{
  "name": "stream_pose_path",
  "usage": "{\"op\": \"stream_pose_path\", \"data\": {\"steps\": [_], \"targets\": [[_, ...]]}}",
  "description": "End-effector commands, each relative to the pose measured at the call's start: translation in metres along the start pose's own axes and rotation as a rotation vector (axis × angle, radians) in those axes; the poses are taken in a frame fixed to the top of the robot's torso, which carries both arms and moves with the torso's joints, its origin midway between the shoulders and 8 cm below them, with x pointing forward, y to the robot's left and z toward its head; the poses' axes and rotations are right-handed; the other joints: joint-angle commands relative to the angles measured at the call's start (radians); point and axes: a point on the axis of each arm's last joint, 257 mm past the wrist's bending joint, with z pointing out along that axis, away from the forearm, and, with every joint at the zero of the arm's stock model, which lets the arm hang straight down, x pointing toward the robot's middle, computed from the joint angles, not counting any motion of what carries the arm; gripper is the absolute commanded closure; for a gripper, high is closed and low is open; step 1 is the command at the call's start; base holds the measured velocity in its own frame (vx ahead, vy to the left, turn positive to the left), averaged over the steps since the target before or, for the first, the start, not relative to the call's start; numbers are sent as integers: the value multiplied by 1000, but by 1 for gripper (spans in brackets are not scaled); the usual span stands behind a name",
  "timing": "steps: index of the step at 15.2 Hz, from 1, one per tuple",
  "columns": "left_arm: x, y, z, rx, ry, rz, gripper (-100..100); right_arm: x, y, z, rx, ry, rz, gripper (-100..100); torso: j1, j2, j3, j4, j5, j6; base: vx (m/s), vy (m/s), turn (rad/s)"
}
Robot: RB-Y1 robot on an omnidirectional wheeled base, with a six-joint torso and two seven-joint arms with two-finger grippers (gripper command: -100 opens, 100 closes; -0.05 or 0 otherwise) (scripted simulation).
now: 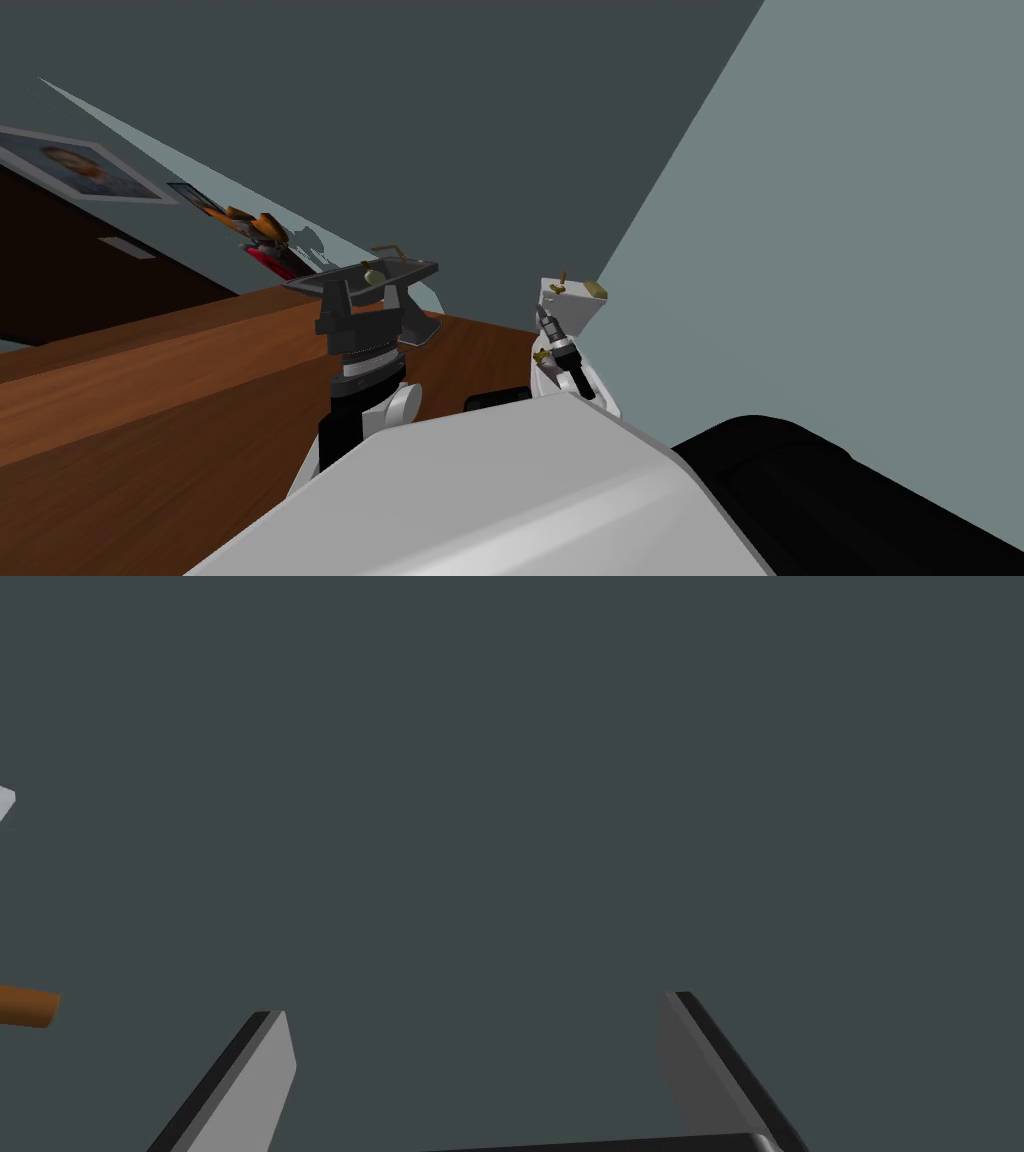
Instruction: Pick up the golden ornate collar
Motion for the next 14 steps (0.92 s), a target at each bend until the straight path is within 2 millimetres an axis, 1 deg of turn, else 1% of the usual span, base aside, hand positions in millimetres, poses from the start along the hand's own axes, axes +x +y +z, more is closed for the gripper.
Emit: {"op": "stream_pose_path", "data": {"steps": [1,2,4,5,6,7,9,10,12,13,14], "targets": [[0,0,0,0,0,0,0,12,-14,-3,27,36,-73,-100,0,0,0,0,0,0,57,3,13],[0,0,0,0,0,0,0,27,-30,-9,58,80,-131,-100,0,0,0,0,0,0,61,4,13],[0,0,0,0,0,0,0,28,-31,-9,60,82,-152,-100,0,0,0,0,0,0,51,-2,11],[0,0,0,0,0,0,0,43,-49,-17,92,131,-220,-100,0,0,0,0,0,0,49,0,18],[0,0,0,0,0,0,0,43,-49,-17,91,132,-234,-100,0,1,0,0,0,0,50,3,13],[0,0,0,0,0,0,0,57,-64,-25,117,179,-291,-100,0,1,0,0,0,0,59,3,14],[0,0,0,0,0,0,0,59,-67,-26,120,185,-317,-100,0,0,0,0,0,0,50,0,11],[0,0,0,0,0,0,0,74,-84,-37,147,239,-382,-100,0,1,0,0,0,0,49,-2,15],[0,0,0,0,0,0,0,75,-85,-37,146,242,-402,-100,0,0,0,0,0,0,46,-1,12],[0,0,0,0,0,0,0,90,-103,-50,172,300,-469,-100,0,1,1,0,0,0,46,1,16],[0,0,0,0,0,0,0,90,-103,-50,169,301,-487,-100,0,1,1,0,0,0,50,-1,17]]}}
